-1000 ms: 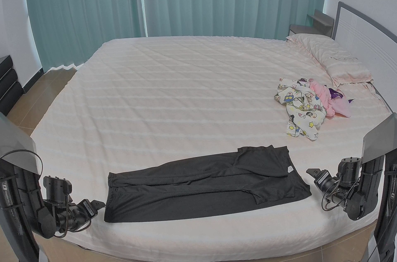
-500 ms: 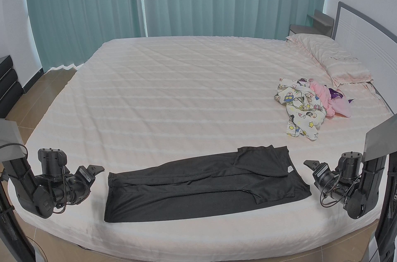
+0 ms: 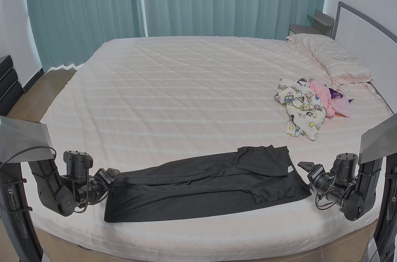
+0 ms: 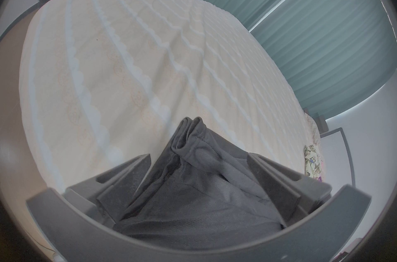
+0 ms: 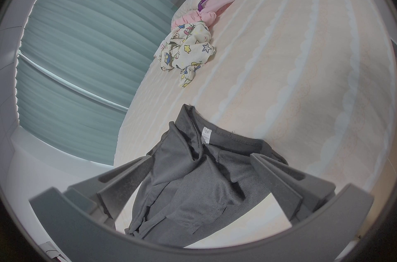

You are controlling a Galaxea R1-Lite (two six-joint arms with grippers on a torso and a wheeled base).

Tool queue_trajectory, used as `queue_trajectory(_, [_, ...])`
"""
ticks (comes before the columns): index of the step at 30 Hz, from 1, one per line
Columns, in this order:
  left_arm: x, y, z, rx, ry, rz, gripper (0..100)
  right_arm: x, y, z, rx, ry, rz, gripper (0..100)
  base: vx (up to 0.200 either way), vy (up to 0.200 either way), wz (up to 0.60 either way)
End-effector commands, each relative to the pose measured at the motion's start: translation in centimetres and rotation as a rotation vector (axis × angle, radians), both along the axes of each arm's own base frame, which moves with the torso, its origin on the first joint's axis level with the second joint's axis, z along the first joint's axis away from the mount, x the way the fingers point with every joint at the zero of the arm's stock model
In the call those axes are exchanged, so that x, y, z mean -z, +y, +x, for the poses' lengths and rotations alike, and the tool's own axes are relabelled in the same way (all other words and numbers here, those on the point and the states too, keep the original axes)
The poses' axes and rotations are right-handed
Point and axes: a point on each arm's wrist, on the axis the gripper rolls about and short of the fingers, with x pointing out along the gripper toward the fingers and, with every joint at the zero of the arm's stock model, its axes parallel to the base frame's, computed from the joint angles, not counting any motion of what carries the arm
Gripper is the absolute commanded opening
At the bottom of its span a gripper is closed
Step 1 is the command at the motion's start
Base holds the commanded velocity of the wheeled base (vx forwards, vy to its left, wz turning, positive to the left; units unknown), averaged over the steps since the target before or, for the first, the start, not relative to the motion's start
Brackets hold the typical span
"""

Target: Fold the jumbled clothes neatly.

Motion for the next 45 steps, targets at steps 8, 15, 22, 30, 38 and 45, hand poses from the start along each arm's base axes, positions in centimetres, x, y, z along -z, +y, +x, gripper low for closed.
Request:
queue_trajectory(8, [1.3,-0.4,0.4,-0.022,0.030,0.036,0,-0.5,2.2,0.1,-0.076,-0.039,0.002,100,0.000,0.000,0.00])
queue_trajectory(15, [1.3,-0.3,-0.4,-0.028,0.047,0.032,0,-0.3,4.8,2.8,-0.124,-0.014,-0.014,100,0.000,0.000,0.00])
queue_trajectory(22, [1.0,-0.1,-0.3,-0.042,0.027,0.022,0,1.2,6.0,5.4,-0.113,0.069,-0.047,100,0.000,0.000,0.00])
queue_trajectory(30, [0.9,-0.1,-0.3,-0.054,0.023,0.008,0,1.8,6.3,6.7,-0.098,0.068,-0.064,100,0.000,0.000,0.00])
queue_trajectory(38, [0.9,-0.1,-0.3,-0.054,0.023,0.008,0,3.1,6.6,8.1,-0.097,0.067,-0.064,0,0.000,0.000,0.00])
queue_trajectory(45, [0.9,0.0,-0.6,-0.054,0.031,0.010,0,2.4,6.1,7.7,-0.080,0.055,-0.062,0,0.000,0.000,0.00])
